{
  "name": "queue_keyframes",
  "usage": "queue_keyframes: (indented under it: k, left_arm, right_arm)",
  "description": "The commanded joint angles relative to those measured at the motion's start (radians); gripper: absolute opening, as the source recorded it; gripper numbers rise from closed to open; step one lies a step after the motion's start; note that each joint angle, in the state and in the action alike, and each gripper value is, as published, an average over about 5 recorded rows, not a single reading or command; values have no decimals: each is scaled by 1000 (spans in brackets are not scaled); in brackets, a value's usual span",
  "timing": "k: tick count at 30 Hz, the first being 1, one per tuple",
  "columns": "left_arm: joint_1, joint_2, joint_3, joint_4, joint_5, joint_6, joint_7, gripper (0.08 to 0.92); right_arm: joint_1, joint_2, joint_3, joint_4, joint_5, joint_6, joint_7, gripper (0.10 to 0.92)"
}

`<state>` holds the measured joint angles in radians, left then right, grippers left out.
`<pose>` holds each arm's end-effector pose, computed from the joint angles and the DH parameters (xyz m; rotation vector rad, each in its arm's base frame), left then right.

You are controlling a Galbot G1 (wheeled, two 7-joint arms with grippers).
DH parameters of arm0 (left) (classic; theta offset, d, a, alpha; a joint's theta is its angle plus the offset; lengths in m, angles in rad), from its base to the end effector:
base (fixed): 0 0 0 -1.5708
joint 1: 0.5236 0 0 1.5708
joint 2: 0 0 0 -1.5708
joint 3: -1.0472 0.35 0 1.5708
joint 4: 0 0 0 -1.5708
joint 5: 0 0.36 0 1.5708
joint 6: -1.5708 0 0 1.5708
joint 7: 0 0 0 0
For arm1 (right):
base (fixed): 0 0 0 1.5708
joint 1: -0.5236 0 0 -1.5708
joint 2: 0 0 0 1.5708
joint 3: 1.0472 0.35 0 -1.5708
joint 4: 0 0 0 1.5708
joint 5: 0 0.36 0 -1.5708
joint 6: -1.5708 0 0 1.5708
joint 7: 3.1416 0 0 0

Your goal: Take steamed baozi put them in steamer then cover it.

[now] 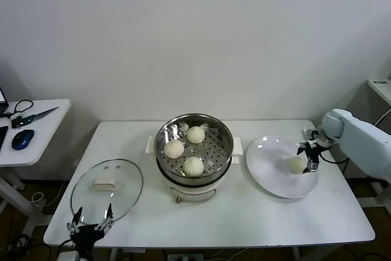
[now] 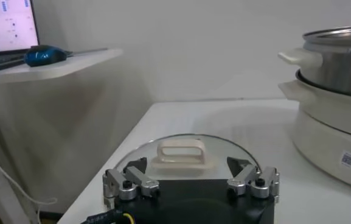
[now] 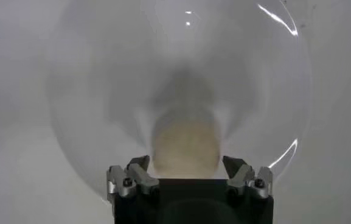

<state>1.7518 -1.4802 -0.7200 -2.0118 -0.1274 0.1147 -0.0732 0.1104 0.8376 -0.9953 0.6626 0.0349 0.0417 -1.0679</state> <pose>0.1203 0.0810 -0.3514 0.2919 -2.7673 -0.0869 0.5715 -0.2599 -0.2380 1.1431 -1.3684 1.2313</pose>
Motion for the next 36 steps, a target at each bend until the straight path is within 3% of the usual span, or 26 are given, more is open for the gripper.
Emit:
queue_keyframes:
  k: [1,7,12,18,22,28,36]
  left_arm:
    - [-1,0,-1,-1,0,1,-1,823]
    - [2,1,-3,-8,0,3,-1,823]
    - [-1,3,-2,-11,-1,8,0,823]
    - [-5,4,5,-9,-1,10,1,823]
    - [-8,5,7,-12,-2,12,1,823]
    - [-7,4,7,-19,-6,13,1,823]
    - [-4,3,1,-27,-10,16,1,823]
  right_arm:
    - [-41,37,58,-55,-31,3,3,702]
    - [157,-23,-152,83,128,-31,-14,654]
    - [557,-56,-519,307,407,-84,-24,653]
    - [1024,40,-834,581,697,-172,-35,653]
    - [1139,110,-860,743,847,-244,6,653]
    - [1031,172,-771,887,923,-353,133,653]
    - [785,270,-697,810,837,-402,244,653]
